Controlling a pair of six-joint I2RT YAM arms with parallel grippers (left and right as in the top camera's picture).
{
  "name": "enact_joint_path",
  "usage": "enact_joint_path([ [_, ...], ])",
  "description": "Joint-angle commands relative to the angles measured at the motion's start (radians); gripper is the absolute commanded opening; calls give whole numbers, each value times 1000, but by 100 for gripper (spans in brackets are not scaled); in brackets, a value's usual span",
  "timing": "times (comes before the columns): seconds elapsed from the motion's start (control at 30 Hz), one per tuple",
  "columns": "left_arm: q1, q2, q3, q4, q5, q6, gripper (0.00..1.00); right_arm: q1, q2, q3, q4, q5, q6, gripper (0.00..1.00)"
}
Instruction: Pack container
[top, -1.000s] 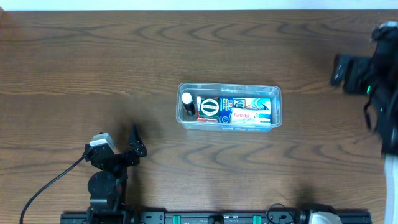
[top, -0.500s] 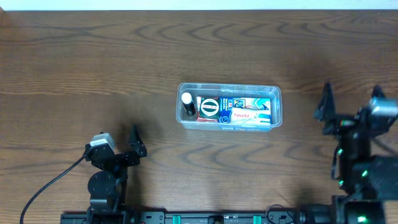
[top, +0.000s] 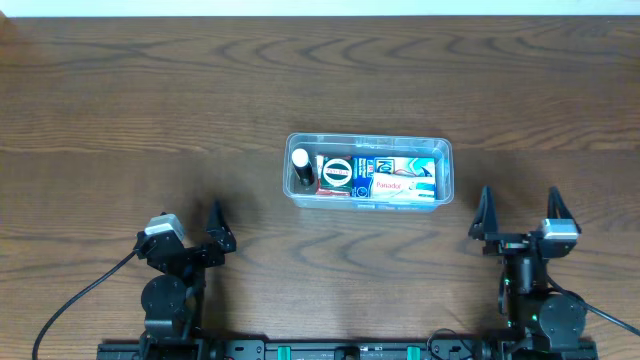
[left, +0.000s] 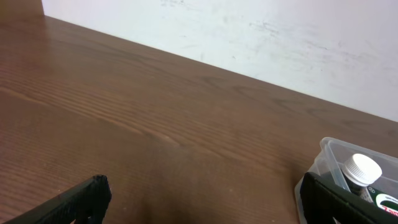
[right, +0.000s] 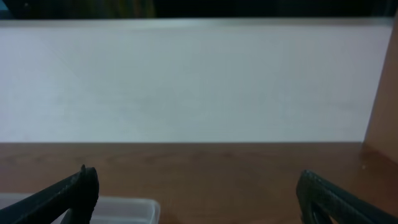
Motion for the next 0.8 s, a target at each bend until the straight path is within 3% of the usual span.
enact_joint_path([
  [0.0, 5, -6, -16, -36, 3, 16, 98, 11, -13, -37, -4, -8, 32, 99],
  [0.4, 5, -6, -16, -36, 3, 16, 98, 11, -15, -70, -158, 2, -26, 99],
  [0.57, 5, -6, -16, -35, 3, 16, 98, 11, -15, -70, -158, -13, -128, 99],
  [0.77, 5, -6, -16, -35, 3, 16, 98, 9, -15, -70, -158, -13, -130, 99],
])
